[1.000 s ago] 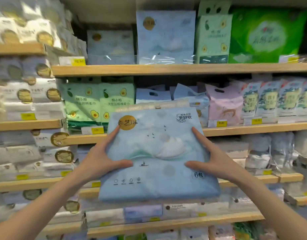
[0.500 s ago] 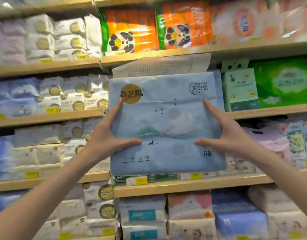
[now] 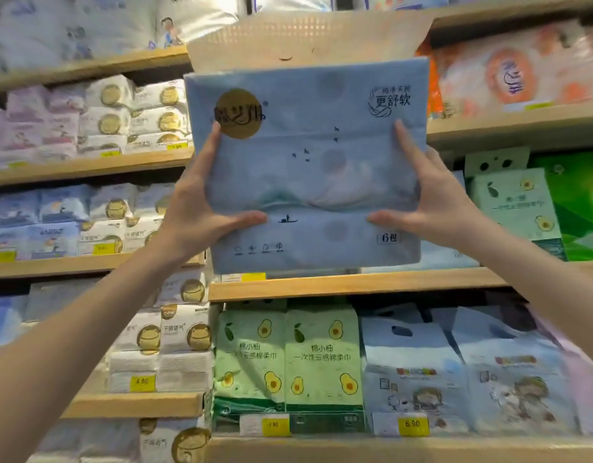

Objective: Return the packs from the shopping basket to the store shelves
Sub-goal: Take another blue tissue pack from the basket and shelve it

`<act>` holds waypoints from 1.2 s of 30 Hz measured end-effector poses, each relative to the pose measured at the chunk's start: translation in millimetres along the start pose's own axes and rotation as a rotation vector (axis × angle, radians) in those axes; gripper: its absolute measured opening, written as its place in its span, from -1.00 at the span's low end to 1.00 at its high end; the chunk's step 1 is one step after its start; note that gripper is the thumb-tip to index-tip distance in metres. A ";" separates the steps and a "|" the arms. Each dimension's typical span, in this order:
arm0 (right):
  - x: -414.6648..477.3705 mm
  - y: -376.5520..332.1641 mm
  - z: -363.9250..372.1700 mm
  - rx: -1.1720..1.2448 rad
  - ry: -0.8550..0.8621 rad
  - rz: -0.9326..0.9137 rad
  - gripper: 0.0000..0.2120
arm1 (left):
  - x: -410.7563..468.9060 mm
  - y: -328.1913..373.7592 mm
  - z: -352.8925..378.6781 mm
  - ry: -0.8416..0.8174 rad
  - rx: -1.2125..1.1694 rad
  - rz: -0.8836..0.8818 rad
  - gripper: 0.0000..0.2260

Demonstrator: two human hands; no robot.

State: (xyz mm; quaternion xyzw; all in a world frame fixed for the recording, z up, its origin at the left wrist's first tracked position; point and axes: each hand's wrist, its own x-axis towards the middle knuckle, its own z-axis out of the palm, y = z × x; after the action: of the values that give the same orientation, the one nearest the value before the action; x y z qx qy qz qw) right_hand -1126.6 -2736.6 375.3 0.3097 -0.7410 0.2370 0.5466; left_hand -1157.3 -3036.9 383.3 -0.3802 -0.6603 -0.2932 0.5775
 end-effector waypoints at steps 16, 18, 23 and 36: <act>73.0 65.9 70.5 -0.089 0.091 -0.059 0.07 | 51.3 -108.5 49.1 0.085 0.173 0.067 0.10; 78.2 75.4 78.3 -0.084 0.112 -0.055 0.08 | 53.8 -116.5 59.6 0.082 0.170 0.042 0.09; 78.1 98.0 103.7 -0.107 0.157 0.005 0.11 | 46.9 -145.6 86.0 0.048 0.160 0.020 0.12; 60.3 131.3 154.2 -0.133 0.008 0.172 0.13 | 9.0 -196.0 117.5 -0.108 0.187 -0.105 0.10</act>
State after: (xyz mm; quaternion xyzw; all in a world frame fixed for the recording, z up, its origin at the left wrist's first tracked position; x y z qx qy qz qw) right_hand -1335.8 -2763.6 386.6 0.2071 -0.7768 0.2346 0.5464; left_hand -1385.9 -3044.0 383.4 -0.3049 -0.7337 -0.2394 0.5580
